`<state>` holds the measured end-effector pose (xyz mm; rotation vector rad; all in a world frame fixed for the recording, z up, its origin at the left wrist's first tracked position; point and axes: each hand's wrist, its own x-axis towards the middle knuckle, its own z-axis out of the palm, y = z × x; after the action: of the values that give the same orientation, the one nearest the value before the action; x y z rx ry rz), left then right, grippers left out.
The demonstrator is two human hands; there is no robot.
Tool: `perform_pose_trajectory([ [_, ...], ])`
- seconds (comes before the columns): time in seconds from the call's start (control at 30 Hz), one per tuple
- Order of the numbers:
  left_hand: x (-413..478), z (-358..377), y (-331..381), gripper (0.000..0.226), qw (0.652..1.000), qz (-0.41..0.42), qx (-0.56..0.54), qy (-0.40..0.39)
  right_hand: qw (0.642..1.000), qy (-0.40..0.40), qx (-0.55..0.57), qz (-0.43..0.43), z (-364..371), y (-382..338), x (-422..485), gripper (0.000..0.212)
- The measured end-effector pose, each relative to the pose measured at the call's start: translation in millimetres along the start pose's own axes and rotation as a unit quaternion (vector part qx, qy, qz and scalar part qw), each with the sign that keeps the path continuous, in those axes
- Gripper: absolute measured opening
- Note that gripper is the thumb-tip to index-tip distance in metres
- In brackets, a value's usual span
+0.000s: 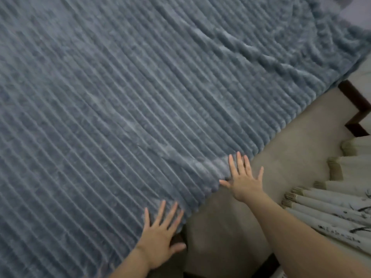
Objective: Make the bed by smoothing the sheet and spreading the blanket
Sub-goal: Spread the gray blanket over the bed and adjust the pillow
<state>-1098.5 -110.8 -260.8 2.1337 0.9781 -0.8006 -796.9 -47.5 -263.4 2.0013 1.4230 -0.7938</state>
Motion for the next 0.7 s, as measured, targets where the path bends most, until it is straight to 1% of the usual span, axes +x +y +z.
perform_pose_trajectory([
  [0.03,3.0,-6.6,5.3,0.089,0.998,0.038,0.027,-0.031,1.0,0.016,0.008,0.01,-8.5,1.4,3.3,0.079],
  [0.07,8.0,-15.0,6.7,0.084,0.995,0.092,0.019,-0.041,0.998,0.049,0.028,0.019,-18.4,0.9,6.8,0.077],
  [0.1,14.9,-20.9,7.3,0.078,0.989,0.146,0.005,-0.008,0.993,0.097,0.057,0.029,-29.7,-0.7,10.8,0.074],
  [0.13,20.4,-28.6,6.8,0.073,0.984,0.171,-0.04,-0.027,0.985,0.148,0.082,0.037,-41.3,-2.0,15.7,0.071],
  [0.17,25.3,-37.2,5.5,0.069,0.98,0.177,-0.081,-0.038,0.975,0.194,0.101,0.04,-52.3,-2.4,22.0,0.068],
  [0.23,31.4,-55.1,0.7,0.064,0.982,0.163,-0.095,0.004,0.963,0.233,0.123,0.049,-70.4,-2.3,35.9,0.064],
  [0.3,42.6,-72.0,-3.6,0.063,0.989,0.096,-0.093,0.055,0.959,0.234,0.134,0.087,-86.1,5.8,58.8,0.061],
  [0.37,51.7,-85.5,-7.3,0.064,0.989,0.007,-0.11,0.102,0.956,0.219,0.148,0.13,-97.3,15.1,78.3,0.048],
  [0.43,66.3,-95.9,-5.7,0.07,0.975,-0.102,-0.152,0.128,0.966,0.194,0.134,0.108,-104.6,29.6,99.0,0.025],
  [0.47,71.9,-99.7,-2.3,0.074,0.964,-0.151,-0.173,0.133,0.97,0.195,0.119,0.086,-106.6,38.4,106.2,0.016],
  [0.5,77.1,-101.8,2.6,0.078,0.952,-0.19,-0.198,0.133,0.969,0.211,0.108,0.072,-109.2,48.7,110.7,0.012],
  [0.57,87.2,-102.1,14.9,0.085,0.934,-0.238,-0.243,0.11,0.955,0.267,0.106,0.071,-113.7,69.9,111.5,0.015],
  [0.6,92.9,-101.9,22.4,0.087,0.926,-0.254,-0.264,0.089,0.952,0.273,0.117,0.067,-114.2,80.0,110.4,0.018],
  [0.7,110.3,-104.3,51.2,0.092,0.894,-0.309,-0.321,0.045,0.966,0.227,0.122,-0.023,-110.7,111.7,112.6,0.026],
])
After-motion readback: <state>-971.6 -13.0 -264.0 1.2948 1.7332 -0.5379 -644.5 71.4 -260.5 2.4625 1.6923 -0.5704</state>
